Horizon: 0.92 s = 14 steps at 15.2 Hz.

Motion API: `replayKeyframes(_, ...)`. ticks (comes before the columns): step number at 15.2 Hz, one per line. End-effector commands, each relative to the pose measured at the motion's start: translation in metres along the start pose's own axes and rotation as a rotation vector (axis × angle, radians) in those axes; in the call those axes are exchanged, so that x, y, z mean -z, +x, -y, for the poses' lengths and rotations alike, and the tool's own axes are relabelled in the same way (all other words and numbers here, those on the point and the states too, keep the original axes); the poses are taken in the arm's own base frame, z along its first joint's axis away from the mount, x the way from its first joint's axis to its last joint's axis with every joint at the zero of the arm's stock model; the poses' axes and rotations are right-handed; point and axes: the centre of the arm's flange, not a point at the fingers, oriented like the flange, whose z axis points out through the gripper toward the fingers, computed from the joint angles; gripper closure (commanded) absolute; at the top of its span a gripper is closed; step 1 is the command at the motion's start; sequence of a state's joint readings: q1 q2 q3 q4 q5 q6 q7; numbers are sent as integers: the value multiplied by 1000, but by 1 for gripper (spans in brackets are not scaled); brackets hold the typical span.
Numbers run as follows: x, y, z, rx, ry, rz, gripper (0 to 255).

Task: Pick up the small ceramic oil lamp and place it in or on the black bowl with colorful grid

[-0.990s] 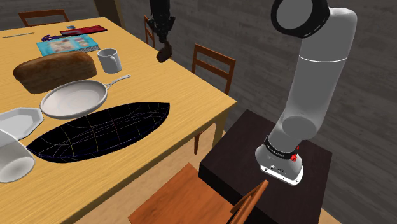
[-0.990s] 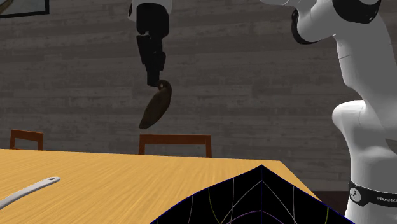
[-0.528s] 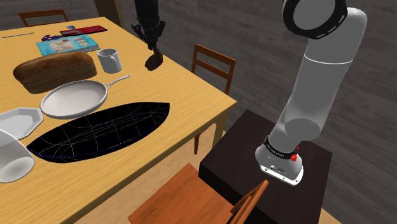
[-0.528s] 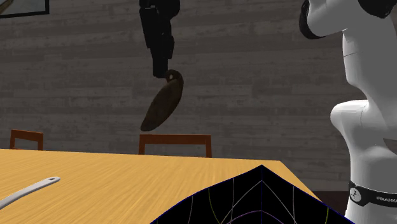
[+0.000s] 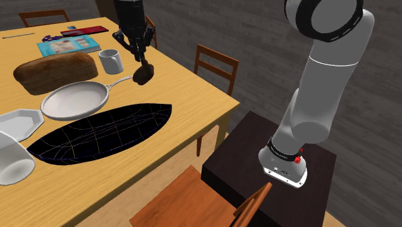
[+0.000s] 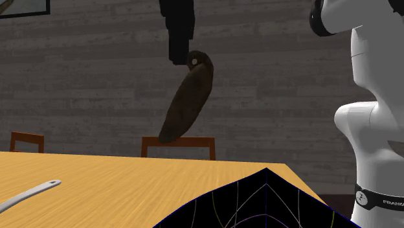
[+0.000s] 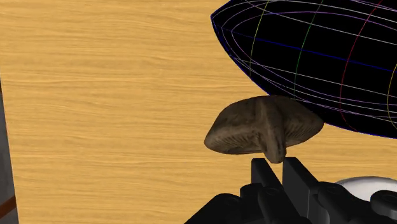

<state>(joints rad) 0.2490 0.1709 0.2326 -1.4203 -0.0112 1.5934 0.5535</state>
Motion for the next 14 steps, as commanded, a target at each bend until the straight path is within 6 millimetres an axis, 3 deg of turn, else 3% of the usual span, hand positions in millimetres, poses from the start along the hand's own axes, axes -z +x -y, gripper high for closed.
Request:
replayKeyframes(1,4,-13,22,-2,0,0,255)
replayKeyframes(14,11,-95,178,-2,0,0,255)
